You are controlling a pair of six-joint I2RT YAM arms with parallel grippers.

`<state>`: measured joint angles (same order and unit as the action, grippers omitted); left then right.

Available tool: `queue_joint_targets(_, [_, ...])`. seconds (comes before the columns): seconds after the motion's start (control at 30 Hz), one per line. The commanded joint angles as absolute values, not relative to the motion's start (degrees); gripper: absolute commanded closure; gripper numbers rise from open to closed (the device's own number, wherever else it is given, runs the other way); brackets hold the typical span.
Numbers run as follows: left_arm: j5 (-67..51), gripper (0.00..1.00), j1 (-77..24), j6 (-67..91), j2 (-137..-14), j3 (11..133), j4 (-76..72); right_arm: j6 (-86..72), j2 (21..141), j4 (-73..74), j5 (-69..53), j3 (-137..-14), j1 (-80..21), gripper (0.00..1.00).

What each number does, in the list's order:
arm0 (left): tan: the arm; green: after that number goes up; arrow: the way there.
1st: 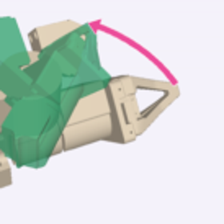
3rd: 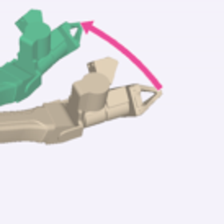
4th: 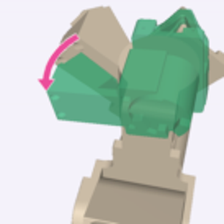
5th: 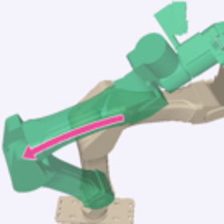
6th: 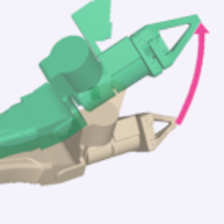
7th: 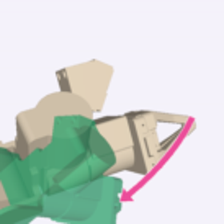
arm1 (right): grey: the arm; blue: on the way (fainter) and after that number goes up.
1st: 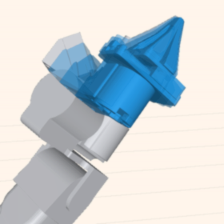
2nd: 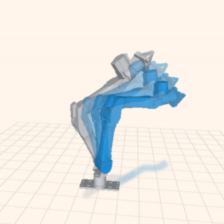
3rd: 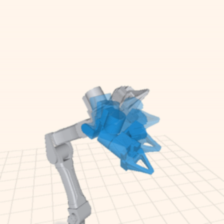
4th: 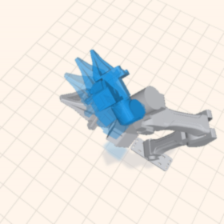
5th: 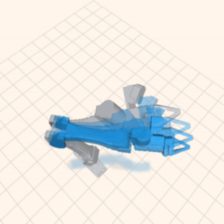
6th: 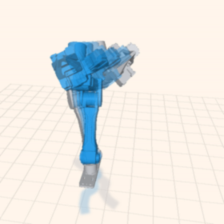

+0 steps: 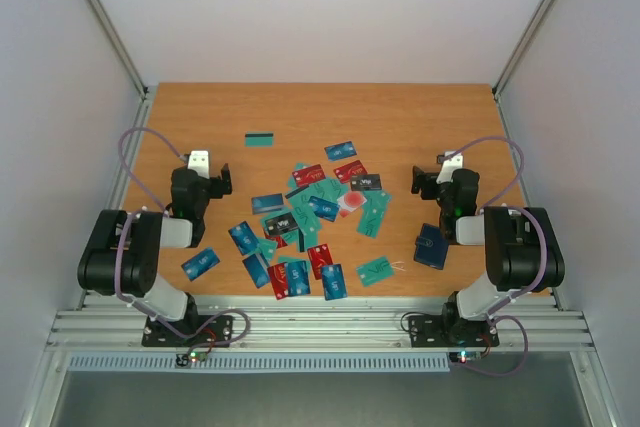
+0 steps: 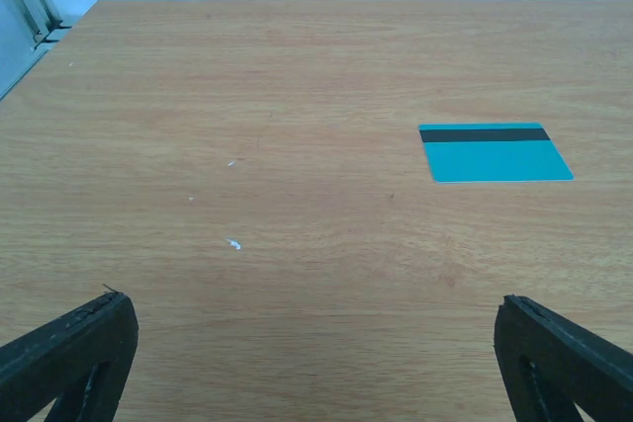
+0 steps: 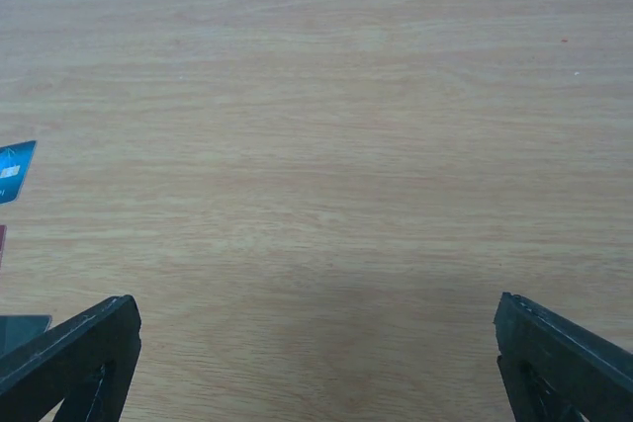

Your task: Put the credit cards into the card holder

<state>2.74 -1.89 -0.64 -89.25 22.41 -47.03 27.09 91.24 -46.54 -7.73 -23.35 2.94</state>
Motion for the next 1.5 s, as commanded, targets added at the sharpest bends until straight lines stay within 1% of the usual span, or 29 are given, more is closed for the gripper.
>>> queue_joint_targets(0.0, [2.6, 0.01, -1.5, -1.1, -89.6, 23.1, -51.5, 26.8, 91.1, -47.8, -6.7, -24.0, 3.3, 0.01])
queue_joint_targets(0.33, [2.7, 0.01, -1.5, -1.1, -89.2, 22.9, -51.9, 26.7, 91.1, -47.8, -6.7, -24.1, 3.3, 0.02])
queue_joint_targets(0.4, [2.2, 0.01, -1.5, -1.4, -86.9, 23.7, -47.9, 26.7, 91.1, -47.5, -6.3, -24.3, 3.3, 0.01])
queue_joint_targets(0.5, [6.1, 0.01, -1.8, -0.9, -81.4, 28.5, -33.5, 25.6, 87.9, -44.0, -2.5, -25.2, 3.1, 0.02])
queue_joint_targets(0.6, [8.7, 0.01, -1.8, 3.1, -76.0, 32.5, -23.3, 24.9, 81.4, -31.6, -0.2, -29.5, 2.9, 0.02])
queue_joint_targets(0.7, [7.7, 0.01, -2.1, 3.4, -71.1, 36.2, -16.1, 25.3, 74.1, -24.7, -0.6, -31.8, 2.9, 0.01])
queue_joint_targets(0.77, [7.2, 0.01, -2.1, 4.1, -69.1, 39.9, -9.8, 25.3, 69.4, -14.5, -1.2, -36.8, 2.9, 0.02])
queue_joint_targets(0.83, [6.5, 0.01, -2.1, 5.0, -68.0, 44.2, -2.2, 24.8, 66.7, -1.2, -0.7, -44.5, 2.9, 0.01])
queue_joint_targets(0.93, [1.0, 0.01, -2.1, 6.2, -67.0, 51.6, 11.1, 19.4, 66.6, 20.2, 5.3, -59.2, 2.9, 0.02])
queue_joint_targets(0.97, [-0.4, 0.01, -2.1, 6.1, -66.7, 53.5, 14.0, 18.2, 67.6, 27.7, 5.3, -63.6, 3.0, 0.01])
queue_joint_targets(1.1, [-4.6, 0.01, -2.1, 11.4, -65.1, 58.1, 23.0, 12.8, 70.6, 48.6, 4.6, -73.5, 3.1, 0.02])
queue_joint_targets(1.23, [-16.1, 0.01, -2.1, 13.9, -64.0, 57.4, 26.8, 4.5, 72.0, 62.1, 4.3, -75.4, 3.2, 0.02])
queue_joint_targets(1.3, [-19.4, 0.01, -2.1, 15.0, -64.5, 56.7, 28.5, 2.4, 73.3, 67.5, 2.3, -74.5, 3.2, 0.02])
queue_joint_targets(1.4, [-22.0, 0.10, -2.4, 18.0, -66.3, 56.9, 32.0, 0.9, 75.4, 74.8, 0.6, -72.1, 3.2, 0.05])
queue_joint_targets(1.47, [-21.8, 0.12, -2.9, 18.0, -67.4, 57.5, 35.5, 0.3, 74.9, 76.5, -1.3, -68.9, 3.1, 0.07])
